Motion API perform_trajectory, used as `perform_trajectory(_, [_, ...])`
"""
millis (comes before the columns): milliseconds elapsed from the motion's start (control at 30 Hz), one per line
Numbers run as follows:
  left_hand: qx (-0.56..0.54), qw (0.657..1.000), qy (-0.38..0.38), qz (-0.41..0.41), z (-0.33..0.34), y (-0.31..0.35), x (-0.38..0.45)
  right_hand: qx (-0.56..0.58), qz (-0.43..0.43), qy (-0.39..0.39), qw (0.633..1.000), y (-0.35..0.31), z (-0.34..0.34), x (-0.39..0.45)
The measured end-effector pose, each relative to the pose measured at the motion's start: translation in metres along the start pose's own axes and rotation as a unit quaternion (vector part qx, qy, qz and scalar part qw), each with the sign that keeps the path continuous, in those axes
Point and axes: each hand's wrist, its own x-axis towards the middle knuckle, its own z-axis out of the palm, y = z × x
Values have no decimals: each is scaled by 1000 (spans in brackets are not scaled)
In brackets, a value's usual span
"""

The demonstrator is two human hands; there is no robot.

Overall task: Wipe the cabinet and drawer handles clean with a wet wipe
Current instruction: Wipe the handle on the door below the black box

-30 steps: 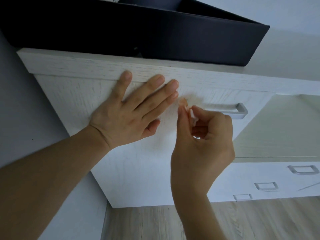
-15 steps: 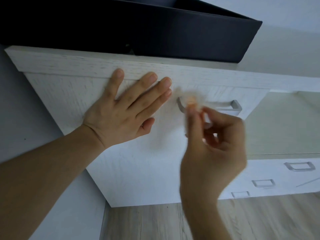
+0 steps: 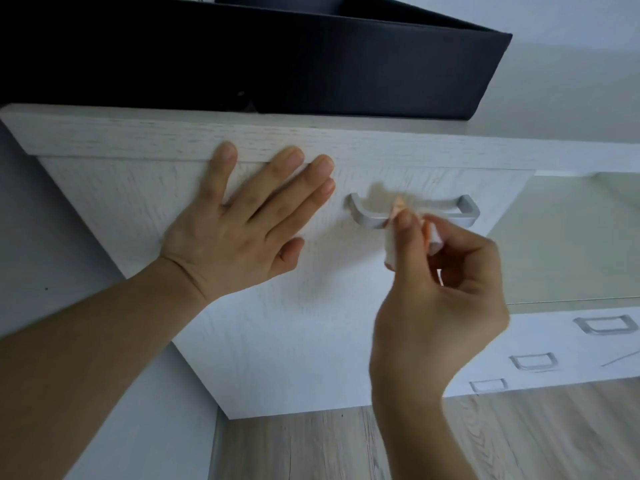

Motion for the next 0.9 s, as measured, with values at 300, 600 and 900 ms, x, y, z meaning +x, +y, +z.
perform_trajectory(300, [3, 1000, 4, 3, 2, 0, 0, -25, 9, -61, 998, -7, 13, -10])
perform_trajectory(600, [14, 1000, -2, 5, 1, -1, 0, 3, 93, 39, 995, 0, -19, 36])
perform_trajectory(900, [14, 1000, -4, 5, 0, 0, 0, 20, 154, -36, 987, 5, -23, 59])
